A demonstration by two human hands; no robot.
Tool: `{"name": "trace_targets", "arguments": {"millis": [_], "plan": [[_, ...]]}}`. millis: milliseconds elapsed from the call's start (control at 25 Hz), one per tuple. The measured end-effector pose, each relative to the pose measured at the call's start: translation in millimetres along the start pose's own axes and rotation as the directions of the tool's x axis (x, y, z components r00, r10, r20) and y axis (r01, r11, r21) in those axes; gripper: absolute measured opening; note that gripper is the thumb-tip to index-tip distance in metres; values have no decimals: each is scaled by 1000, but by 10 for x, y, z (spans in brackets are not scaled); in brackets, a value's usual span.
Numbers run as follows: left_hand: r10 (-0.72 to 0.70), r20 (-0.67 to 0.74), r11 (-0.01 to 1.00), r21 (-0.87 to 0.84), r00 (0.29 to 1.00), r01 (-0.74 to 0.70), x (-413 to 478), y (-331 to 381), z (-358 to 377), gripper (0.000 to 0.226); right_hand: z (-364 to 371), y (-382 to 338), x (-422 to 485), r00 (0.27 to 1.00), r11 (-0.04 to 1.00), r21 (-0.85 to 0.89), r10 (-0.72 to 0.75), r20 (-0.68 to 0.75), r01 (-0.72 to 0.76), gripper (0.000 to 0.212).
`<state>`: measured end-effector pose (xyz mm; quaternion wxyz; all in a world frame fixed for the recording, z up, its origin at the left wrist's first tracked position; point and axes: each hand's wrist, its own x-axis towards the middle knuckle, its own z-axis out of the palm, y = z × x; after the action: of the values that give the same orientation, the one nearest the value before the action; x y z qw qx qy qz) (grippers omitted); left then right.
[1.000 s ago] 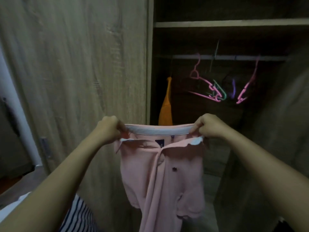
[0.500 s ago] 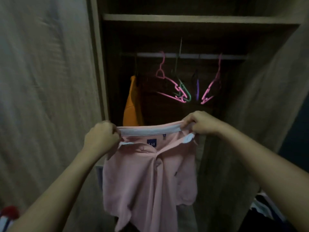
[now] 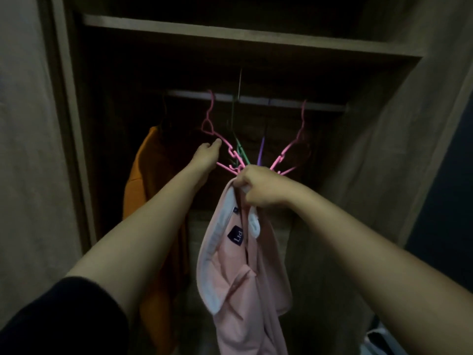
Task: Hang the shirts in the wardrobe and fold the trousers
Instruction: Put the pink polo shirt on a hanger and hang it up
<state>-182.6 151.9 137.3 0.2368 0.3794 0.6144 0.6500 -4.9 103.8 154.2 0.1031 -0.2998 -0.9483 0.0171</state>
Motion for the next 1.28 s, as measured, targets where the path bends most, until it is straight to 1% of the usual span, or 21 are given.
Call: {"name": "trace_targets", "arguments": {"millis": [80,120,240,280,320,400,480,520,680,720,800,880,1000,1160,1280], "plan": [[-57,-14,997,-46,998,56,279,-36,186,61,-8,143,21,1000,999,-32,-16,16,17,35],[-40,-24,999,-14,999,40,354,-47,243,59,-19,200,25,1000,999,-34,-15,24,16,38],[56,-70,993,108,996,-48,543,-35,330,27,-15,331,17,999,999,-32,-30,43,32,41],[61,-72,991,120,996,-52,536,-1,280,23,1,340,0,998,999,-24,-22,54,23,40],[72,-77,990,126,994,-62,526,36,205,23,30,341,3,998,1000,-16,-20,56,21,39],[76,-55,995,62,996,-72,495,150,111,29,75,345,0,999,1000,7,-12,44,12,37],[73,-57,997,16,996,-72,157,281,-369,33,130,-60,-86,997,998,67,-10,77,5,38],[76,-32,997,-19,997,-77,86,296,-365,34,158,-66,-92,997,998,62,-17,77,13,39],[65,-38,986,-153,997,-70,-14,290,-424,38,273,-1,-52,998,999,44,14,67,-17,40],[61,-42,985,-161,997,-67,-1,332,-450,31,287,16,-52,998,999,40,22,65,-25,40],[36,-27,994,-99,999,-38,-10,464,-590,5,307,-78,-93,997,999,36,35,67,-37,39],[24,5,1000,-8,1000,-24,-25,613,-713,6,316,-231,-178,998,996,68,54,22,-56,37],[43,-9,999,6,999,-43,49,741,-718,22,265,-347,-276,995,989,122,89,-37,-84,38],[71,-9,997,17,997,-71,15,791,-617,26,208,-391,-401,992,987,128,106,-72,-96,41],[19,5,999,35,1000,-19,-138,722,-558,30,162,-372,-478,993,992,96,88,-81,-81,44]]}}
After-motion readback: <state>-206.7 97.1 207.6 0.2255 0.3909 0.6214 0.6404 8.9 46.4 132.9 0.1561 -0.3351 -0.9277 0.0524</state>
